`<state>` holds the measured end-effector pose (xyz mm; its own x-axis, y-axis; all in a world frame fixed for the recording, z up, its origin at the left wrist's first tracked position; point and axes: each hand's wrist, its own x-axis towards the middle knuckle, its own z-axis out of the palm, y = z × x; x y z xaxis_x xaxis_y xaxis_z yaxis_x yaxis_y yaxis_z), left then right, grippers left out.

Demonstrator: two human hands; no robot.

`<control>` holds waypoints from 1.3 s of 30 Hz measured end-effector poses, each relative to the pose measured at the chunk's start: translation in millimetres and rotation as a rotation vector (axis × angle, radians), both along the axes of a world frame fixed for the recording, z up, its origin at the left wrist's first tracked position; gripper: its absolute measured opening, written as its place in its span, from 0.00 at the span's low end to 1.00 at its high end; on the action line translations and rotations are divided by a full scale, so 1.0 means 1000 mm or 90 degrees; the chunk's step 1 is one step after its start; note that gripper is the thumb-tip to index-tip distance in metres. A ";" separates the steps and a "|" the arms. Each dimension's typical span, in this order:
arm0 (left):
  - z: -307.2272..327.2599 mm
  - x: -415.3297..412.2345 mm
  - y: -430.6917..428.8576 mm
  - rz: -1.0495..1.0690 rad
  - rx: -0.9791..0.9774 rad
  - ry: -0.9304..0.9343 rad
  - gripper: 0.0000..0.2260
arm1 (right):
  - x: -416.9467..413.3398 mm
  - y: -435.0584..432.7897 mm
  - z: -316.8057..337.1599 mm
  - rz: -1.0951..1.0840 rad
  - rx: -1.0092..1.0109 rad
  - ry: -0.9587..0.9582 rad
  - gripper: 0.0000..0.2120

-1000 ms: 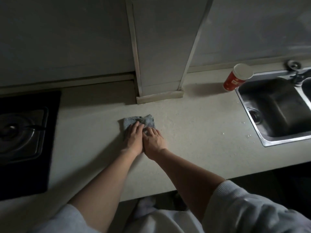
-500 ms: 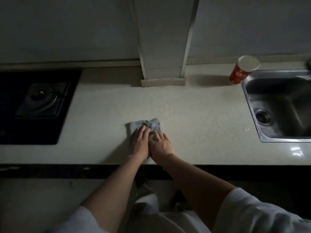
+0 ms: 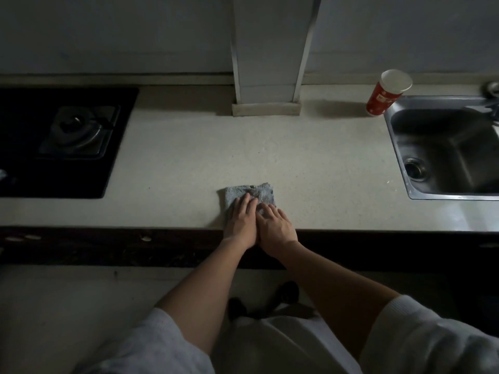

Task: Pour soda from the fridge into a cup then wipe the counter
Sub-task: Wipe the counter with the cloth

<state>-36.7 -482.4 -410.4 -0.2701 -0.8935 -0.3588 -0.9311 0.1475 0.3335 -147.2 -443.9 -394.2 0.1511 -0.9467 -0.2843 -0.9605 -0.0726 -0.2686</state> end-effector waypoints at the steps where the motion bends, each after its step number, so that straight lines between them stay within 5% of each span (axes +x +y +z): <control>1: 0.002 0.002 0.001 -0.004 0.002 0.007 0.29 | 0.003 0.002 0.000 -0.006 0.003 0.007 0.31; 15: -0.002 0.009 -0.003 0.009 -0.005 0.029 0.25 | 0.015 0.001 -0.003 -0.024 0.000 0.004 0.29; 31: -0.006 -0.005 -0.098 0.189 -0.063 -0.019 0.23 | -0.002 -0.121 -0.007 0.115 -0.034 -0.022 0.30; 39: -0.008 -0.002 -0.160 0.198 -0.098 -0.007 0.21 | 0.007 -0.180 -0.003 0.077 -0.038 -0.021 0.29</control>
<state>-39.0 -642.4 -418.9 0.0263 -0.9762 -0.2155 -0.9428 -0.0959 0.3194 -140.3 -623.7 -397.0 0.2741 -0.9358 -0.2217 -0.9343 -0.2045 -0.2919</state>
